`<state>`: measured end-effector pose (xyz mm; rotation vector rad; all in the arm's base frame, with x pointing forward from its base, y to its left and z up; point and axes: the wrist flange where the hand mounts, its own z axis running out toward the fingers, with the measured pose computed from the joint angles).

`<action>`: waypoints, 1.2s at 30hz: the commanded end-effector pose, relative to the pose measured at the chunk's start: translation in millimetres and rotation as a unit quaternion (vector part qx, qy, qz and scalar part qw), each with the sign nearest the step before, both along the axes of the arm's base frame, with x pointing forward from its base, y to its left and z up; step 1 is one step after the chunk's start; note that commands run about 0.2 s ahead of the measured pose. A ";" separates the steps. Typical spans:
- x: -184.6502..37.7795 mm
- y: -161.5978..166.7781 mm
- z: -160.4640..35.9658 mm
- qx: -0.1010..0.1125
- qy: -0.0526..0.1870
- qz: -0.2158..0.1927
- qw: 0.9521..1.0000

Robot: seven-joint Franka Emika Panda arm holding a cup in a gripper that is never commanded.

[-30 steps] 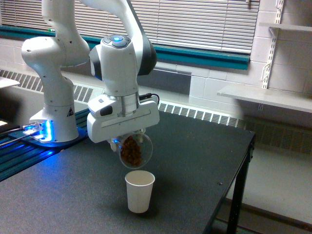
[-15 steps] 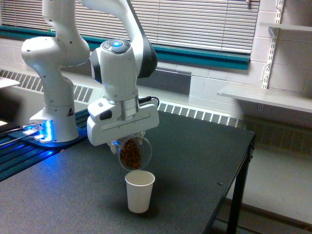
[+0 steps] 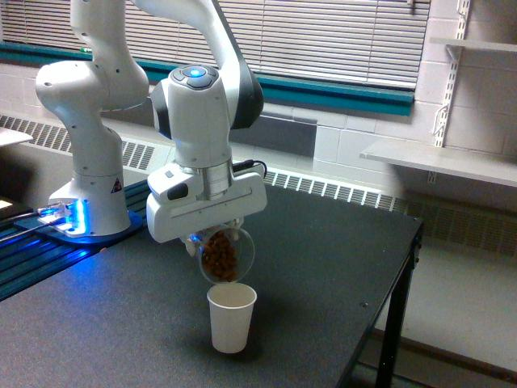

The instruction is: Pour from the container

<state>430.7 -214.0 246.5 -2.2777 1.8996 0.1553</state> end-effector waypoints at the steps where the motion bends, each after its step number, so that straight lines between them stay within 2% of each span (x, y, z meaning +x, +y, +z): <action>1: 4.6 1.6 -0.1 0.005 0.004 0.001 1.000; 36: 13.7 5.7 -10.0 0.015 0.015 0.005 1.000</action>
